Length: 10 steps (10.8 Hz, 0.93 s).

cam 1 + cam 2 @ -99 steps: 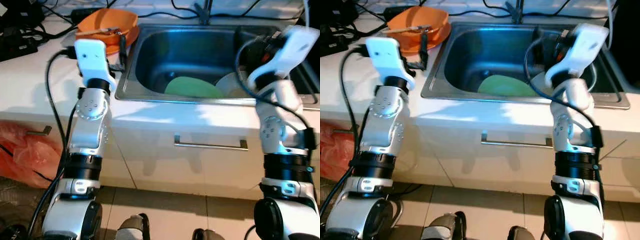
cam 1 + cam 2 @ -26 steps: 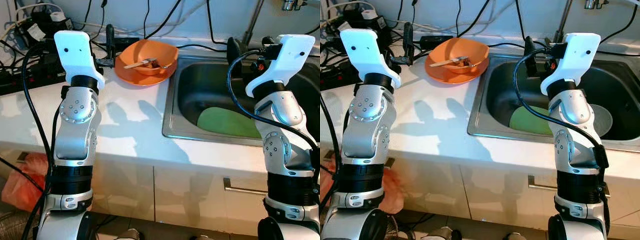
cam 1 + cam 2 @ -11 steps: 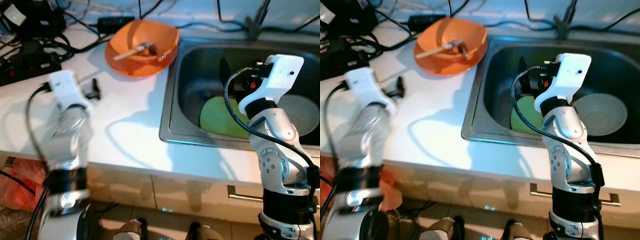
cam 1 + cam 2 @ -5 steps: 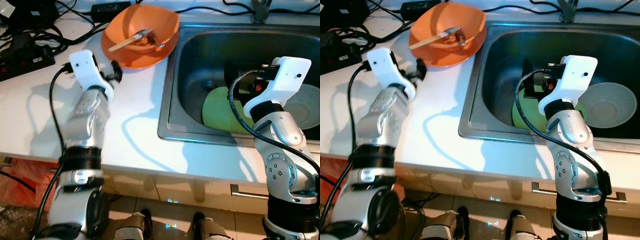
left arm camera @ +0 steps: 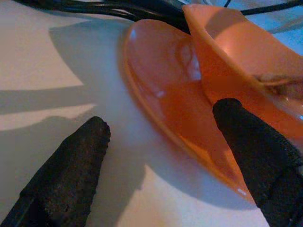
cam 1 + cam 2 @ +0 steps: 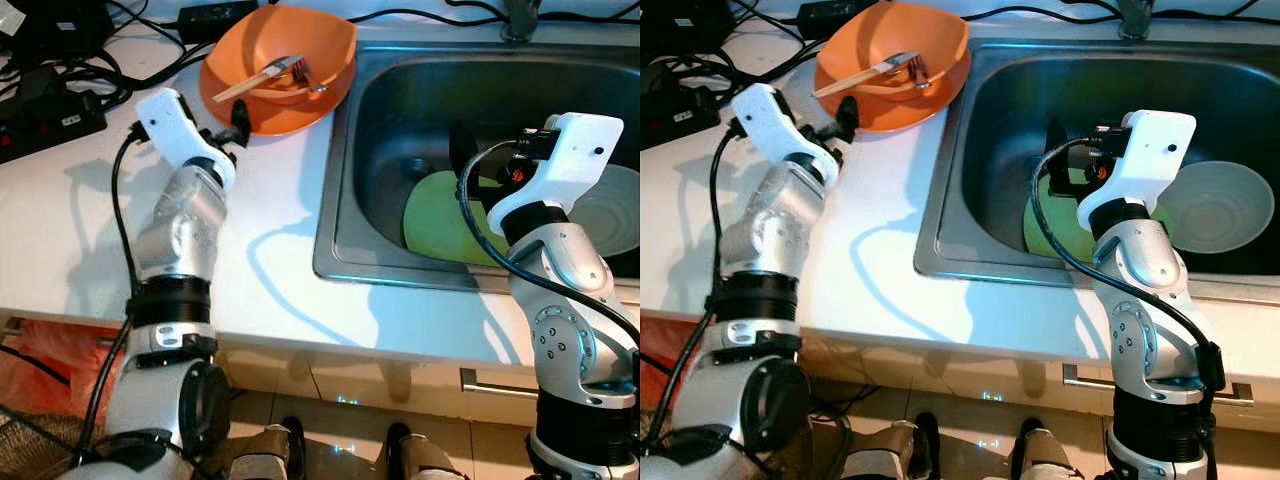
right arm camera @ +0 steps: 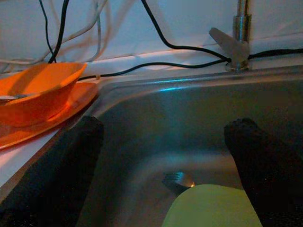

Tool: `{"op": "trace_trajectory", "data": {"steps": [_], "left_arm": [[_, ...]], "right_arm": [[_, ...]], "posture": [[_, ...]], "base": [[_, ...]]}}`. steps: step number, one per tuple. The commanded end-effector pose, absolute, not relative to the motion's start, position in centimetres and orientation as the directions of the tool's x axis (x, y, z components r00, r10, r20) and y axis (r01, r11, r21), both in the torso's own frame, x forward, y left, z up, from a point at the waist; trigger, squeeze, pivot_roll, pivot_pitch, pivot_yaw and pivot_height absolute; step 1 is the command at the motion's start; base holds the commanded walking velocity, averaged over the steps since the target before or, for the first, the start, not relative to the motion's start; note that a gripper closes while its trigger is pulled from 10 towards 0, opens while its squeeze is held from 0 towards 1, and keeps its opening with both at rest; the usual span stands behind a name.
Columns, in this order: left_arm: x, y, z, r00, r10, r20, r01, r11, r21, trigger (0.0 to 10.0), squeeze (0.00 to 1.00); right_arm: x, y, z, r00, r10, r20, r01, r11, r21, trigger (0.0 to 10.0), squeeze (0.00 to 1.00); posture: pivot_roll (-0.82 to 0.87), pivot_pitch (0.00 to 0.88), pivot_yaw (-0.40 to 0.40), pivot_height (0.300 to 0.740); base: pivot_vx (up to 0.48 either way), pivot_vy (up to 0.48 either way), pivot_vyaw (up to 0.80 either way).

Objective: Kitchen organization

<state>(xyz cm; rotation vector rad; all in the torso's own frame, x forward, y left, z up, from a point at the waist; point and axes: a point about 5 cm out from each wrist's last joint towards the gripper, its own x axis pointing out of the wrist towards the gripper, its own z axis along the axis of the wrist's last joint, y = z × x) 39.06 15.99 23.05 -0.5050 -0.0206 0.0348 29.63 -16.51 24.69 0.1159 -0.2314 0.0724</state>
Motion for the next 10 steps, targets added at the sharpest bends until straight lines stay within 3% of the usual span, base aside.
{"op": "trace_trajectory", "data": {"steps": [1,8,10], "left_arm": [[39.1,15.8,20.2,0.99,0.018,-0.142,-0.092,0.84,-0.535,10.0,0.0],[39.7,17.4,19.6,0.926,0.119,-0.358,-0.195,0.963,-0.184,10.0,0.0],[39.9,17.9,19.7,0.902,0.122,-0.414,-0.157,0.986,-0.052,10.0,0.0]], "right_arm": [[29.6,-16.4,25.2,0.967,0.065,0.247,-0.092,0.991,0.1,10.0,0.0],[29.6,-16.4,25.4,0.966,0.06,0.251,-0.087,0.991,0.1,10.0,0.0],[29.7,-16.3,25.4,0.966,0.063,0.25,-0.091,0.991,0.102,10.0,0.0]], "posture": [[0.0,0.259,0.089,0.74],[0.01,0.259,0.101,0.74],[0.01,0.257,0.103,0.74]], "base": [[0.0,0.0,0.0],[0.0,0.0,0.0],[0.0,0.0,0.0]]}}
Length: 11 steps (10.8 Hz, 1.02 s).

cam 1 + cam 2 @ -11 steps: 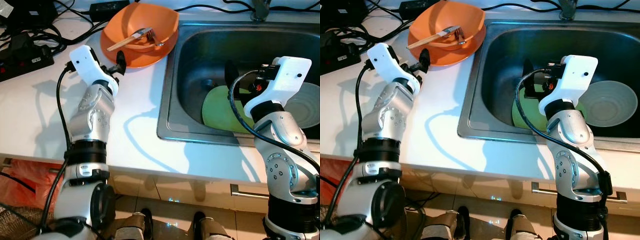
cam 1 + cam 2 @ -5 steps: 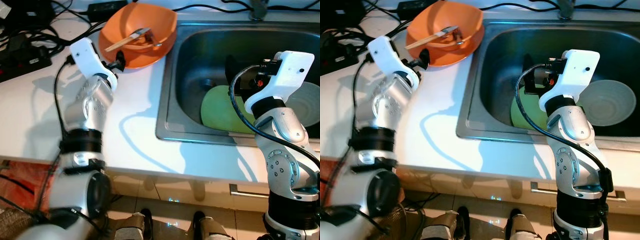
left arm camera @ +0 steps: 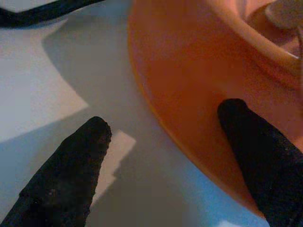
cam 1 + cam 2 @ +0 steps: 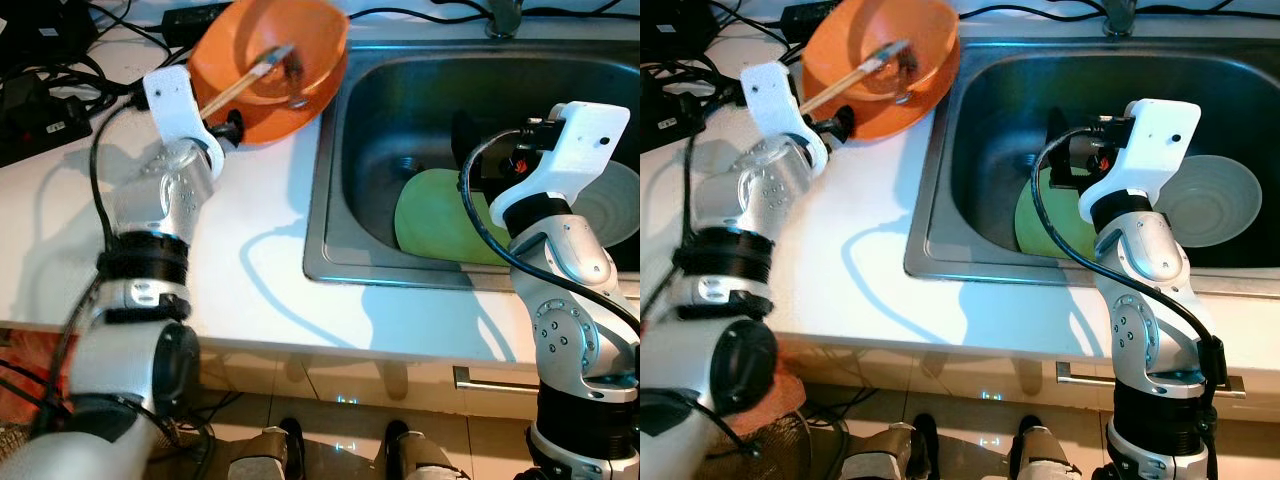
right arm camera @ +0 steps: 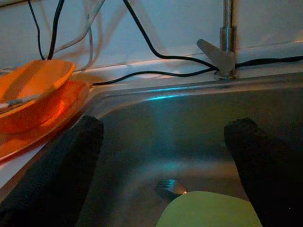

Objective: Kitchen organization

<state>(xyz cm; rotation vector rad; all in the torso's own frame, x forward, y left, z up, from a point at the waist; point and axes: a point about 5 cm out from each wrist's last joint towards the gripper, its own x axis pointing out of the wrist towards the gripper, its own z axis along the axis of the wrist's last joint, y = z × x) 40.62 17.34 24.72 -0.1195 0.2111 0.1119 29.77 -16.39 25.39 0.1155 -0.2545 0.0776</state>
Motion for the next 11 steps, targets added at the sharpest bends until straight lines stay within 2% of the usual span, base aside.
{"op": "trace_trajectory", "data": {"steps": [1,3,11], "left_arm": [[39.8,18.1,19.6,0.889,0.143,-0.435,-0.164,0.986,-0.011,10.0,0.0],[40.2,18.3,20.4,0.913,0.126,-0.387,-0.163,0.985,-0.063,10.0,0.0],[39.2,19.3,21.4,0.911,0.157,-0.382,-0.201,0.977,-0.076,10.0,0.0]], "right_arm": [[29.7,-16.3,25.4,0.966,0.062,0.25,-0.091,0.991,0.102,10.0,0.0],[29.7,-16.4,25.3,0.966,0.057,0.251,-0.086,0.991,0.105,10.0,0.0],[30.0,-16.6,25.4,0.965,0.056,0.256,-0.085,0.991,0.105,10.0,0.0]], "posture": [[0.01,0.256,0.104,0.74],[0.01,0.255,0.105,0.74],[0.03,0.249,0.103,0.74]], "base": [[0.0,0.0,0.0],[0.0,0.0,0.0],[0.0,0.0,0.0]]}}
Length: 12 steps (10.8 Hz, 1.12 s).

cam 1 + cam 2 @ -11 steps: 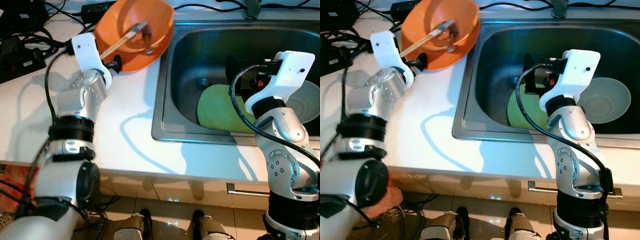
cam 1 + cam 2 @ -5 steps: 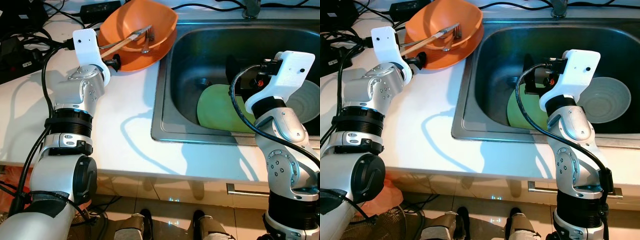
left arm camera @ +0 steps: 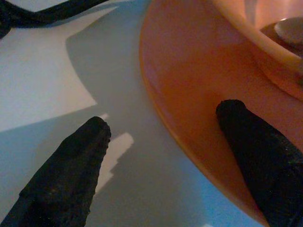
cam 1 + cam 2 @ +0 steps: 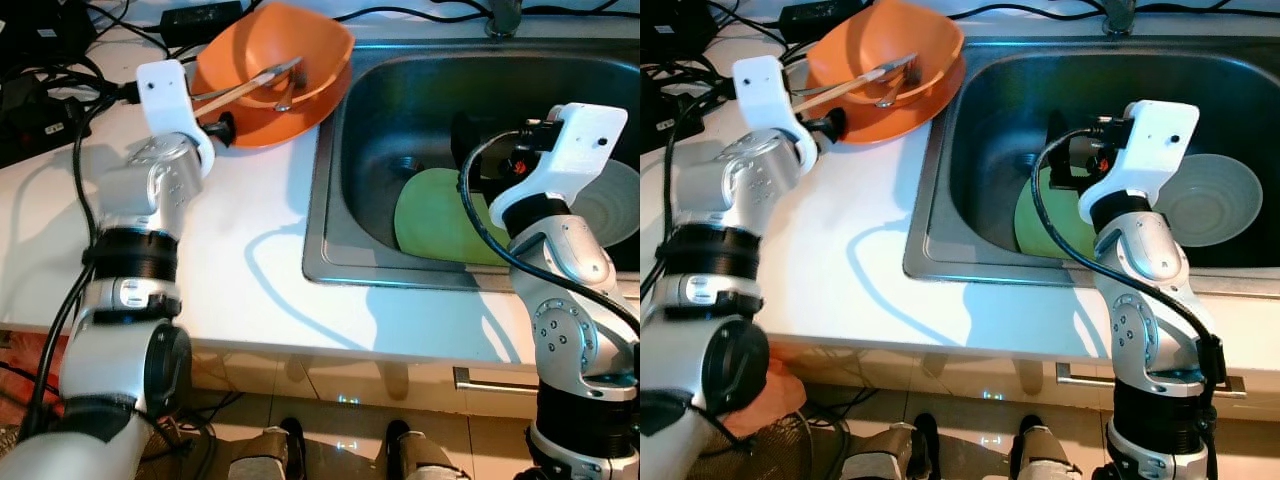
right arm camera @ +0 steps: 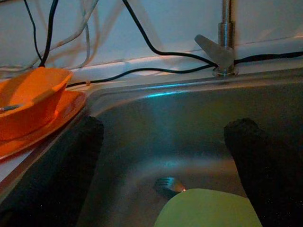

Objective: Kitchen organization

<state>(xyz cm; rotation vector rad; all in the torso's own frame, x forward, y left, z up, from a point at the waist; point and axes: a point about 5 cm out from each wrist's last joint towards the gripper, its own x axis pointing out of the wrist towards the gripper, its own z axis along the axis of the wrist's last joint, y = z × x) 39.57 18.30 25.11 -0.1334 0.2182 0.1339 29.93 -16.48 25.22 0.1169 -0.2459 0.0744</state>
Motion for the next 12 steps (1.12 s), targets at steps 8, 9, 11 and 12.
{"op": "trace_trajectory", "data": {"steps": [8,9,11,12], "left_arm": [[35.2,20.7,22.4,0.902,0.131,-0.412,-0.2,0.971,-0.129,10.0,0.0],[34.2,20.4,22.4,0.899,0.054,-0.434,-0.134,0.978,-0.157,10.0,0.0],[33.5,19.8,22.8,0.902,-0.012,-0.431,-0.065,0.984,-0.164,10.0,0.0],[33.2,19.0,23.2,0.903,-0.068,-0.424,-0.01,0.984,-0.18,10.0,0.0]], "right_arm": [[30.4,-16.4,25.5,0.962,0.067,0.265,-0.099,0.989,0.109,10.0,0.0],[30.6,-16.2,25.4,0.961,0.069,0.266,-0.102,0.989,0.112,10.0,0.0],[30.7,-16.1,25.4,0.961,0.07,0.269,-0.104,0.988,0.117,10.0,0.0],[30.7,-16.0,25.4,0.96,0.07,0.271,-0.106,0.987,0.12,10.0,0.0]], "posture": [[0.09,0.242,0.114,0.74],[0.11,0.237,0.12,0.74],[0.12,0.23,0.121,0.74],[0.12,0.227,0.123,0.74]], "base": [[0.0,0.0,0.0],[0.0,0.0,0.0],[0.0,0.0,0.0],[0.0,0.0,0.0]]}}
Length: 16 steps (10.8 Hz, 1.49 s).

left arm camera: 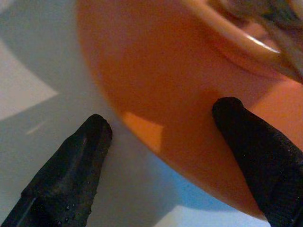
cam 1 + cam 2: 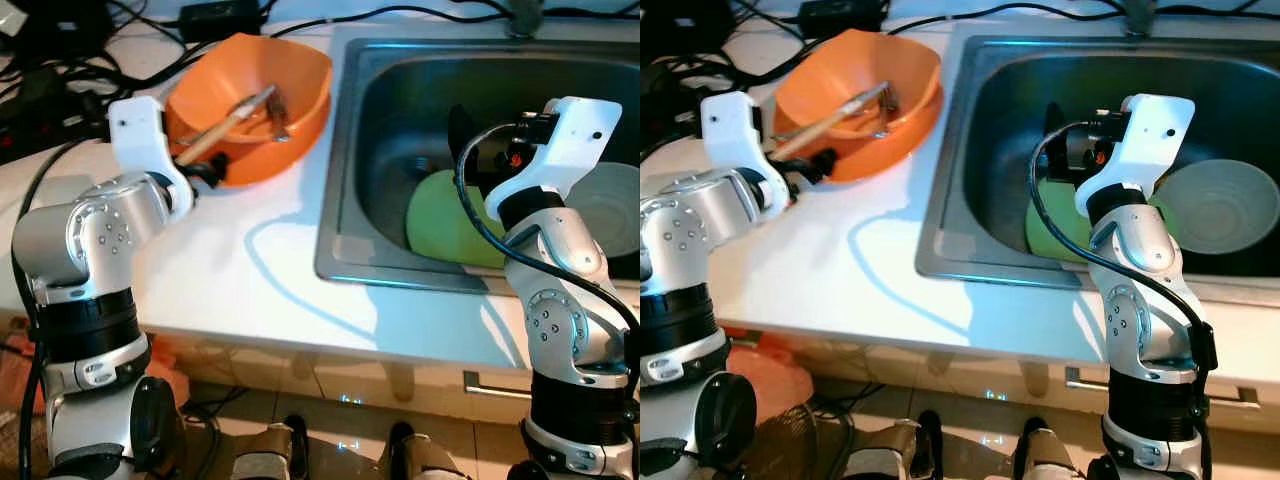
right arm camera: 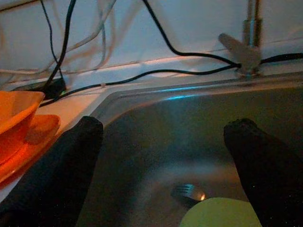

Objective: Kitchen organization

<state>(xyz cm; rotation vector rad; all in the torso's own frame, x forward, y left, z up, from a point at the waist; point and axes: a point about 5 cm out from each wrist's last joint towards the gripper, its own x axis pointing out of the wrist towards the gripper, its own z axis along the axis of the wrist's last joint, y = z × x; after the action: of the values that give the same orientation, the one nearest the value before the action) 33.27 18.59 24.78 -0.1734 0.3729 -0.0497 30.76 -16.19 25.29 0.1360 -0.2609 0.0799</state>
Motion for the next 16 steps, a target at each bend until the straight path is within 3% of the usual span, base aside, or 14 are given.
{"op": "trace_trajectory", "data": {"steps": [1,4,10,16], "left_arm": [[32.7,17.8,23.7,0.9,-0.141,-0.413,0.071,0.981,-0.181,10.0,0.0],[31.7,15.9,23.9,0.868,-0.275,-0.413,0.217,0.959,-0.182,10.0,0.0],[29.0,16.2,23.4,0.821,-0.311,-0.478,0.263,0.95,-0.166,10.0,0.0],[26.8,18.0,22.5,0.828,-0.281,-0.485,0.251,0.959,-0.128,10.0,0.0]], "right_arm": [[30.8,-15.9,25.4,0.959,0.071,0.274,-0.108,0.986,0.123,10.0,0.0],[31.0,-15.7,25.3,0.958,0.073,0.279,-0.111,0.986,0.126,10.0,0.0],[31.3,-15.8,25.2,0.956,0.064,0.287,-0.105,0.986,0.13,10.0,0.0],[31.7,-15.7,25.2,0.953,0.072,0.294,-0.114,0.985,0.129,10.0,0.0]], "posture": [[0.13,0.222,0.125,0.74],[0.14,0.213,0.124,0.74],[0.17,0.207,0.134,0.74],[0.21,0.2,0.132,0.74]], "base": [[0.0,0.0,0.0],[0.0,0.0,0.0],[0.0,0.0,0.0],[0.0,0.0,0.0]]}}
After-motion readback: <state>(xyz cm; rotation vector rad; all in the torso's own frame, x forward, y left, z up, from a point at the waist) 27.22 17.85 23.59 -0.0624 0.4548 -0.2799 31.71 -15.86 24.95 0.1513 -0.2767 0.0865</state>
